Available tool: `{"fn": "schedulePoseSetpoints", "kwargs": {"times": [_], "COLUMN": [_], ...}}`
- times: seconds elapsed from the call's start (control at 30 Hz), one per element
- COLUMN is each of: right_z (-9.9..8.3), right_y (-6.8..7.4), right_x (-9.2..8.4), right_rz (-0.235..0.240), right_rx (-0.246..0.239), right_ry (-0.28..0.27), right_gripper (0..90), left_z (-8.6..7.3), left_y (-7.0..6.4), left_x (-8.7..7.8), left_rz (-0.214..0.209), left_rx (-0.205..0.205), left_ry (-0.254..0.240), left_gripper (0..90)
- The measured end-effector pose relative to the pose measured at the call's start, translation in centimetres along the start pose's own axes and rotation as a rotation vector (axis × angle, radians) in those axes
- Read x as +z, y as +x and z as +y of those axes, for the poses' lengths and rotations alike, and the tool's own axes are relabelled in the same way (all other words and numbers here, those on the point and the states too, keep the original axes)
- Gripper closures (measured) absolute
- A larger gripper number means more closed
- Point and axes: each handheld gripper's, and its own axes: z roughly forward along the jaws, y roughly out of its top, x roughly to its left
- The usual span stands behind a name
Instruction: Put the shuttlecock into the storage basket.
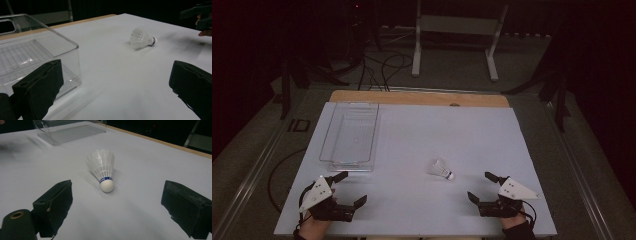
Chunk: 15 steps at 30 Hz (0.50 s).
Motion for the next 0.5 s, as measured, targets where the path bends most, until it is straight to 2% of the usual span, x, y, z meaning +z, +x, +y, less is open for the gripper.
{"fn": "schedulePoseSetpoints", "kwargs": {"times": [0.07, 0.1, 0.3, 0.37, 0.5], "right_z": [0.0, 0.0, 0.0, 0.0, 0.0], "right_y": [0.0, 0.0, 0.1, 0.1, 0.1], "right_x": [0.0, 0.0, 0.0, -0.1, 0.0], "right_rz": [0.001, -0.001, -0.006, -0.008, -0.009], "right_rx": [0.001, 0.000, 0.003, 0.003, 0.004], "right_ry": [0.000, 0.000, 0.000, -0.001, 0.004], "right_gripper": [10.2, 10.2, 10.2, 10.3, 10.2], "left_z": [0.1, 0.3, 1.4, 1.8, 2.7], "left_y": [-0.1, -0.1, -0.1, -0.1, -0.1], "left_x": [0.0, 0.0, -0.4, -0.6, -0.6], "left_rz": [0.000, -0.006, -0.007, 0.029, 0.034], "left_rx": [-0.003, -0.018, -0.019, 0.004, 0.016], "left_ry": [0.001, 0.002, -0.002, -0.004, 0.036], "left_gripper": [0.1, 0.1, 0.1, 0.1, 0.0]}}
